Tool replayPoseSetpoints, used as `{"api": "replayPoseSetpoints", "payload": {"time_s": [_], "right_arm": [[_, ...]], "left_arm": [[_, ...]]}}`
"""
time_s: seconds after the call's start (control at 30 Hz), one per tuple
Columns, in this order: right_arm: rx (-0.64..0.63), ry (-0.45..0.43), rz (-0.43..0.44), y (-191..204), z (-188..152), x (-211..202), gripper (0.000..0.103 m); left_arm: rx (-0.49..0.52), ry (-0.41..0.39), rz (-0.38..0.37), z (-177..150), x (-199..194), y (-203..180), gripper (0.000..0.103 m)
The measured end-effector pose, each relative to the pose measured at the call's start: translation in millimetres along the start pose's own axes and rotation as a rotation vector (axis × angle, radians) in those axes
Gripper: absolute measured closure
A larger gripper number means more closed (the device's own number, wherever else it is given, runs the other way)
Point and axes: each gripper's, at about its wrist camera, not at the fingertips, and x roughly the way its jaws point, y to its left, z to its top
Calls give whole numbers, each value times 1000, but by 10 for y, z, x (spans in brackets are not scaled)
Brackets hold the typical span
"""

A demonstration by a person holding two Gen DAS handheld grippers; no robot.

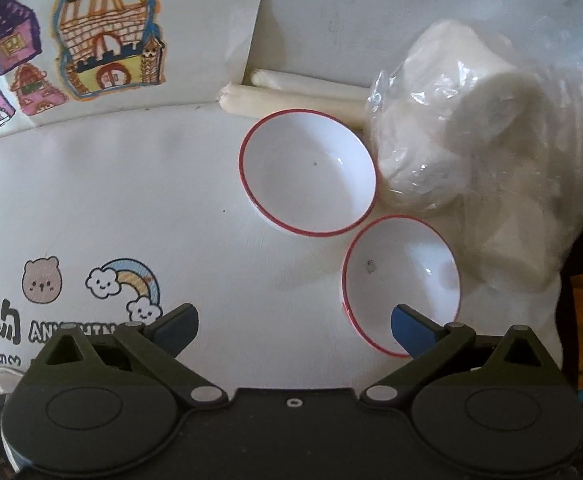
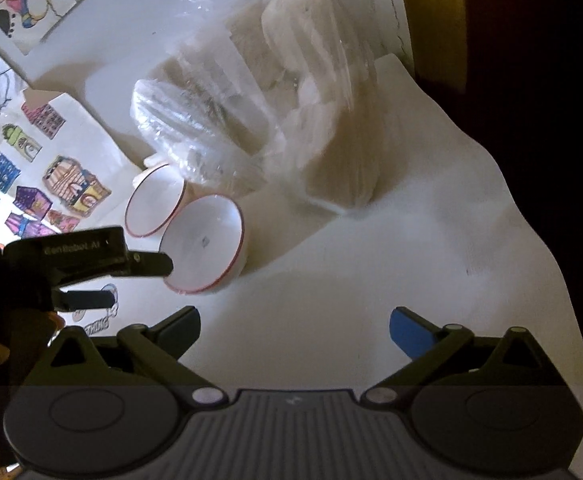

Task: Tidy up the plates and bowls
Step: 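Reach both grippers to a white red-rimmed bowl and grasp its rim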

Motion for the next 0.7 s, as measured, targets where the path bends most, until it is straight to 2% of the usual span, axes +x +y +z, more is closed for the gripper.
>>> {"api": "replayPoseSetpoints", "payload": {"time_s": [0.33, 0.53, 0.7], "right_arm": [[21, 4, 18, -21, 153, 274, 0], [2, -23, 19, 22, 183, 388, 0], [-5, -31, 34, 74, 233, 463, 9]], "left_arm": [[14, 13, 42, 69, 118, -36, 1], [28, 24, 56, 99, 156, -22, 1], [28, 2, 77, 141, 99, -11, 1]]}}
